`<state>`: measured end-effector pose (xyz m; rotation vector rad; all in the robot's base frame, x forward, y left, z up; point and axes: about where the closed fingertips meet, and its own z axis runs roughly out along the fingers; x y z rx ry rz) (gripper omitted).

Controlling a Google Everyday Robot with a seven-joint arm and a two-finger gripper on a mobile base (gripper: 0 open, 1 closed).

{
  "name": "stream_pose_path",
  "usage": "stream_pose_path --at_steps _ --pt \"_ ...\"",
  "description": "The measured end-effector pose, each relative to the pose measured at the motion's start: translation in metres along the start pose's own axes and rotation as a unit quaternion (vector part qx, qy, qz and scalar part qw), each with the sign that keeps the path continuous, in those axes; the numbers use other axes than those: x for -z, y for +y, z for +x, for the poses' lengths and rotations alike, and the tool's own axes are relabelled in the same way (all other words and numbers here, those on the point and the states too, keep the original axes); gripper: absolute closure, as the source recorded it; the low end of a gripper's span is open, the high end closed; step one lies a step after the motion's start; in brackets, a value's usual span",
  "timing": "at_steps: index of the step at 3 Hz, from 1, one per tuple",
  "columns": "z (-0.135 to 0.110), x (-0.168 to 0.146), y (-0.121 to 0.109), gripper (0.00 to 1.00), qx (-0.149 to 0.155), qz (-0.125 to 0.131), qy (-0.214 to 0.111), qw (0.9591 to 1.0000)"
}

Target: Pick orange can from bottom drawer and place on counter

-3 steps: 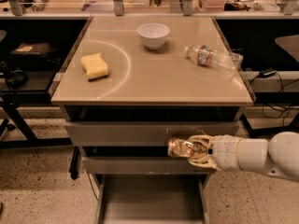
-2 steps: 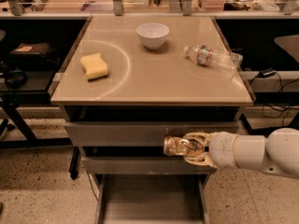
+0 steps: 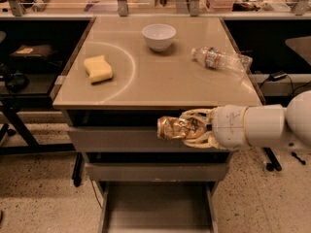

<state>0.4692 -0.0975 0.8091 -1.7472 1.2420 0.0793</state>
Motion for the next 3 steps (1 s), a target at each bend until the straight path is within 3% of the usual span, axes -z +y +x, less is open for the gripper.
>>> stream_pose_path --at_steps 1,2,3 --pt "-0.033 0.017 -0.048 1.0 0.014 -0.001 -0.013 0.9998" --pt "-0.056 0.03 -0.119 1.0 0.009 0.018 -0.019 0.9996" --pt "-0.056 0.029 -0.119 1.0 0.009 0.017 -0.019 0.9996"
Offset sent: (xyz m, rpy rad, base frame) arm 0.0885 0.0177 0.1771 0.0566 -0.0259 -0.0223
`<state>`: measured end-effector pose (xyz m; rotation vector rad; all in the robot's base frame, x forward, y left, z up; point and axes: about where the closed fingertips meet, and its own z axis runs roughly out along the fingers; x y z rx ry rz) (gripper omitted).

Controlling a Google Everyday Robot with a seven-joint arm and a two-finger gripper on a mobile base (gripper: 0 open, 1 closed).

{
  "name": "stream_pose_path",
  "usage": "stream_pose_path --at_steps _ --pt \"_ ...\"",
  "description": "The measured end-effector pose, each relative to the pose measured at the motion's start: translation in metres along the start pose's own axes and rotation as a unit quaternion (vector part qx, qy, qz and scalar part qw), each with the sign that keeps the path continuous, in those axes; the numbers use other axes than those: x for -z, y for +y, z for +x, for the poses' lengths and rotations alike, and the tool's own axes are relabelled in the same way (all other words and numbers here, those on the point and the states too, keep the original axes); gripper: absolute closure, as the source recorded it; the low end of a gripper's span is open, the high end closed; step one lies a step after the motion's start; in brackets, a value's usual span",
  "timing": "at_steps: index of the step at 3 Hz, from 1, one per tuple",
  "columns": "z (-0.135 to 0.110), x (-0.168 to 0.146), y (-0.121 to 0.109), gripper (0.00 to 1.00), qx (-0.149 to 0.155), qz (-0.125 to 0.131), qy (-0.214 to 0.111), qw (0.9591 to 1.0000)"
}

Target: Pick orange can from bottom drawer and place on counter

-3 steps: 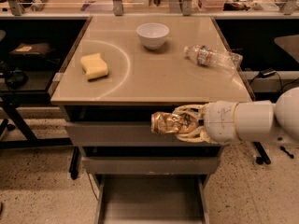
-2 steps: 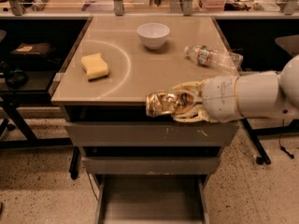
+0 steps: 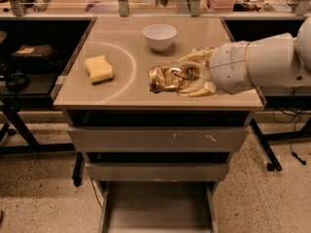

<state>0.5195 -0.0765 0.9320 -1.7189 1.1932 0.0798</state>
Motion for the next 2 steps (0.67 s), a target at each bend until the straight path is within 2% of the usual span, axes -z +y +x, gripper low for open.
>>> stream_pose_path --at_steps 1,2 --pt "0.002 -0.006 -0.005 1.0 -0.01 0.002 0.003 0.9999" --pt "0.03 -0.022 -0.036 1.0 -0.071 0.029 0.0 0.997"
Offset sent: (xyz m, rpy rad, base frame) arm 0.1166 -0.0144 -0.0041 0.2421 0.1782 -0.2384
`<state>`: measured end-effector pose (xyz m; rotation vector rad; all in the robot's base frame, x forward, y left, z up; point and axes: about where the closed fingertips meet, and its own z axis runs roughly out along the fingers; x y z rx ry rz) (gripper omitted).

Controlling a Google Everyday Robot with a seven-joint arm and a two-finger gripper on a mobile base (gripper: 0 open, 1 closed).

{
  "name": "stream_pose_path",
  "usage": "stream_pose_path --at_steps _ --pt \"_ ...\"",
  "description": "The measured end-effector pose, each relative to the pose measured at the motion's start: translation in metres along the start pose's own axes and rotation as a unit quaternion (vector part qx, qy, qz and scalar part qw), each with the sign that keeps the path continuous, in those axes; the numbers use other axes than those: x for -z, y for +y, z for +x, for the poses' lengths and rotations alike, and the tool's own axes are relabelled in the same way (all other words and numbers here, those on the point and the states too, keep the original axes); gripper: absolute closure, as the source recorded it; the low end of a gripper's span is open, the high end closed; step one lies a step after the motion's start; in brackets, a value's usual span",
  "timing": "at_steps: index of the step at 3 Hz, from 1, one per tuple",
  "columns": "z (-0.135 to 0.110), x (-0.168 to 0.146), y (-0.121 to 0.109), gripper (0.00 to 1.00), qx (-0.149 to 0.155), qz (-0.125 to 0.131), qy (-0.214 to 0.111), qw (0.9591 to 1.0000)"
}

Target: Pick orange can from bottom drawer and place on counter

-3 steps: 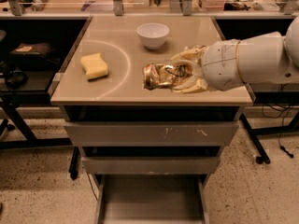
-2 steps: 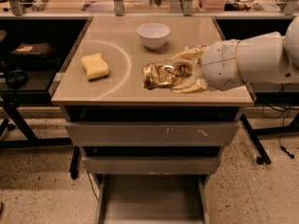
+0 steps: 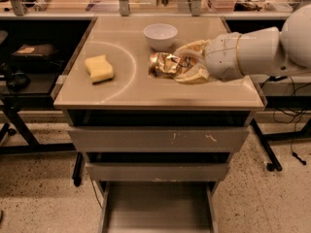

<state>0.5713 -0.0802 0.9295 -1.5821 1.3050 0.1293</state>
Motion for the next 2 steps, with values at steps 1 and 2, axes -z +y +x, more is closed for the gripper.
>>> stream_pose_path --at_steps 1,2 --pt "0.029 -0.024 -0.03 1.0 -0.072 0.008 -0.001 0.9974" --pt "0.056 -0.068 -0.055 1.0 -0.147 -0.01 -0.001 0.9891"
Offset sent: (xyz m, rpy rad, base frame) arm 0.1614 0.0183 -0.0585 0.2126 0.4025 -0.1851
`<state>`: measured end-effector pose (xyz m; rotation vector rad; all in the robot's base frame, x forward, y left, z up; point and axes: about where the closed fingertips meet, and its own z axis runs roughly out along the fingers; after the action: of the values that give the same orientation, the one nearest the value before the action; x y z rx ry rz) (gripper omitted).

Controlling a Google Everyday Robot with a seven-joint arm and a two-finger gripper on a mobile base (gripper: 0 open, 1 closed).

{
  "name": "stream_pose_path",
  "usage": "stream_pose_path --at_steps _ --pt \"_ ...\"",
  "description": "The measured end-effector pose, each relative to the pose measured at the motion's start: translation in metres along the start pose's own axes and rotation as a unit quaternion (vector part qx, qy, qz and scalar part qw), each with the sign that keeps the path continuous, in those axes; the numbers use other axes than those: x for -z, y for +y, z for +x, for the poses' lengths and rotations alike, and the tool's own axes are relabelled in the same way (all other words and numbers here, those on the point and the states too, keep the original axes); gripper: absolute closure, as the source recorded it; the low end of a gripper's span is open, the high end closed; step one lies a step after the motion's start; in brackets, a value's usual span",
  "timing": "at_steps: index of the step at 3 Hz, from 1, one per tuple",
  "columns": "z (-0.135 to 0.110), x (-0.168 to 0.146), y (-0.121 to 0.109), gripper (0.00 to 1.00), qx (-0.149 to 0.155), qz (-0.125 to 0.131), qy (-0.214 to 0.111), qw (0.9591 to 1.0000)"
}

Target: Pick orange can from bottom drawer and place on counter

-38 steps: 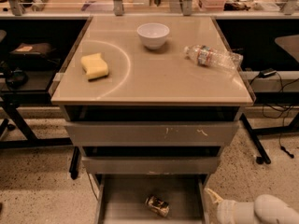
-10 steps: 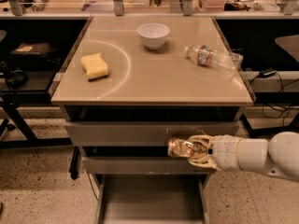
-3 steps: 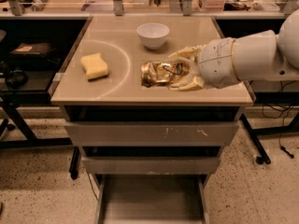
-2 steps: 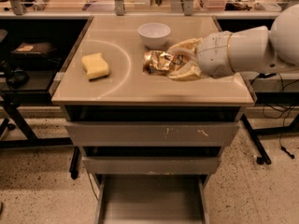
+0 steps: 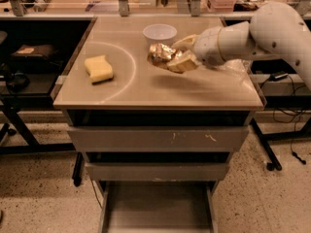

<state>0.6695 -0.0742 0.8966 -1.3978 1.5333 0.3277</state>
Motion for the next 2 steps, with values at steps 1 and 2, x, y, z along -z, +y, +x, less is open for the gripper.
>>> stream_pose_path --at_steps 1,2 --pt "0.021 -0.029 -0.018 1.0 -0.059 -0.01 0.01 0.9982" --pt "0.034 -0.046 -0.026 1.0 -0.09 -0.016 0.031 0.9953"
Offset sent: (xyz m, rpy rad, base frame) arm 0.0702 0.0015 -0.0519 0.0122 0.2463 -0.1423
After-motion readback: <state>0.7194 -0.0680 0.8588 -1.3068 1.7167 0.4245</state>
